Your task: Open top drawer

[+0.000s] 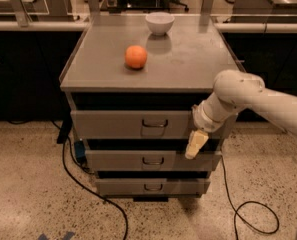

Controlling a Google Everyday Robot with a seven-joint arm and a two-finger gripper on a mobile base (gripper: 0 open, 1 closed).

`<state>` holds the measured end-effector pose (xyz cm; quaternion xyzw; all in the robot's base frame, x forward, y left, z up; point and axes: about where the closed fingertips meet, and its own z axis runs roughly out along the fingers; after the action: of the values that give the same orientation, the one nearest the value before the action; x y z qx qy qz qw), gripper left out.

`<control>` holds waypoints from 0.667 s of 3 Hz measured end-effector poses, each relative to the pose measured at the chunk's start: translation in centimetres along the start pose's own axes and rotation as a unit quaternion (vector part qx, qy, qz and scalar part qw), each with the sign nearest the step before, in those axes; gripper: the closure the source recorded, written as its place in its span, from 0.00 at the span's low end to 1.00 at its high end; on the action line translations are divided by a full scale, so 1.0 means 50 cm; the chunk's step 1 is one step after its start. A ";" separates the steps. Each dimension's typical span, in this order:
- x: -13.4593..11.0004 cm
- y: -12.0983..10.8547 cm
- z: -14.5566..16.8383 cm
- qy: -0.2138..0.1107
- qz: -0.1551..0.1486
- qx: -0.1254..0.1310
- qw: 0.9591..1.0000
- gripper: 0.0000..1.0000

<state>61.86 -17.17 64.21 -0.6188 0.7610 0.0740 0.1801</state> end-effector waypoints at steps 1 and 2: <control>-0.005 -0.001 -0.011 0.000 0.000 0.000 1.000 0.00; -0.005 -0.001 -0.011 0.000 0.000 0.000 1.000 0.00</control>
Offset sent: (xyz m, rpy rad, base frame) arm -0.1437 -0.0147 0.0048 -0.0853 0.4540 0.0858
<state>61.86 -17.16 64.83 -0.6188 0.7610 0.0742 0.1800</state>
